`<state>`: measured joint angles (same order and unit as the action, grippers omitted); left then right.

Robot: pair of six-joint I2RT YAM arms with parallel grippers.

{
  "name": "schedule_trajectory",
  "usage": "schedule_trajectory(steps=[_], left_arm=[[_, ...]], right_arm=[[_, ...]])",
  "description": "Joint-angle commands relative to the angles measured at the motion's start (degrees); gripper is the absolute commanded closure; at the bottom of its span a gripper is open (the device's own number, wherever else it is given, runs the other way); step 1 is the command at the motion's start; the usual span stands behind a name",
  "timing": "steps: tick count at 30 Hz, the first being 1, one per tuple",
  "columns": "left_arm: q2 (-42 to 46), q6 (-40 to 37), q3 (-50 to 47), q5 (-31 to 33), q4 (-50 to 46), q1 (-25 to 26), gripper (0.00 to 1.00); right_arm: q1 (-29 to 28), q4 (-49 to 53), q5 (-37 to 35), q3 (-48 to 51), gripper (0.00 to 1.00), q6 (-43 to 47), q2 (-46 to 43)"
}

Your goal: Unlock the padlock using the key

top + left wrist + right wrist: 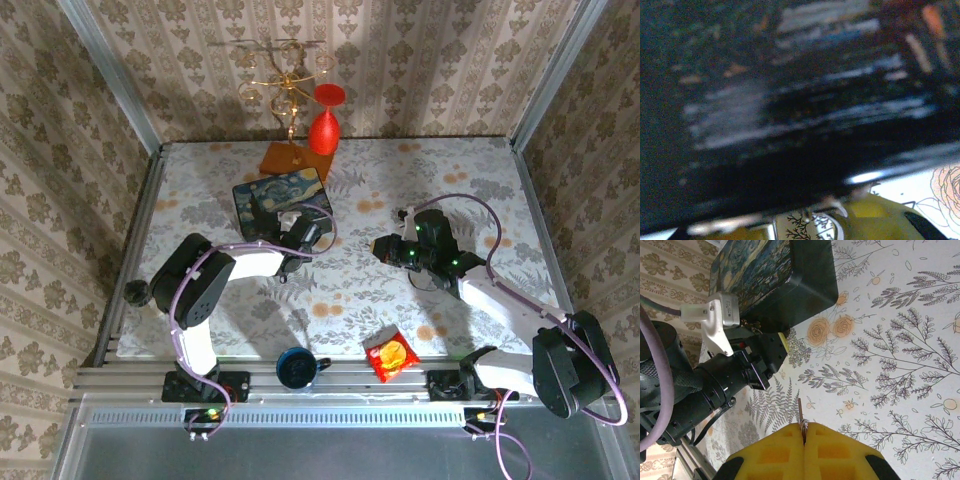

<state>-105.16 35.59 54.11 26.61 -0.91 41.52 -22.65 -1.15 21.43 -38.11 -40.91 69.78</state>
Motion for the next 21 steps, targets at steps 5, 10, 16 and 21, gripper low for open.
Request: schedule_trajectory(steps=[5,10,16,21], left_arm=[[3.4,5.5,3.7,-3.3,-9.6,0.9,1.00],[6.2,15.9,5.5,-6.2,-16.1,3.0,1.00],[7.0,27.2,8.7,-12.0,-21.4,5.3,1.00],[7.8,31.1,9.2,-15.9,-18.5,6.1,1.00]], right_arm=[[0.2,-5.1,0.6,3.9,1.00,-0.7,0.3],[-0.1,-11.4,2.2,7.3,1.00,-2.0,2.3],[-2.0,-18.7,4.1,10.5,1.00,-1.3,5.3],[-2.7,-26.3,5.1,14.0,1.00,-1.1,6.7]])
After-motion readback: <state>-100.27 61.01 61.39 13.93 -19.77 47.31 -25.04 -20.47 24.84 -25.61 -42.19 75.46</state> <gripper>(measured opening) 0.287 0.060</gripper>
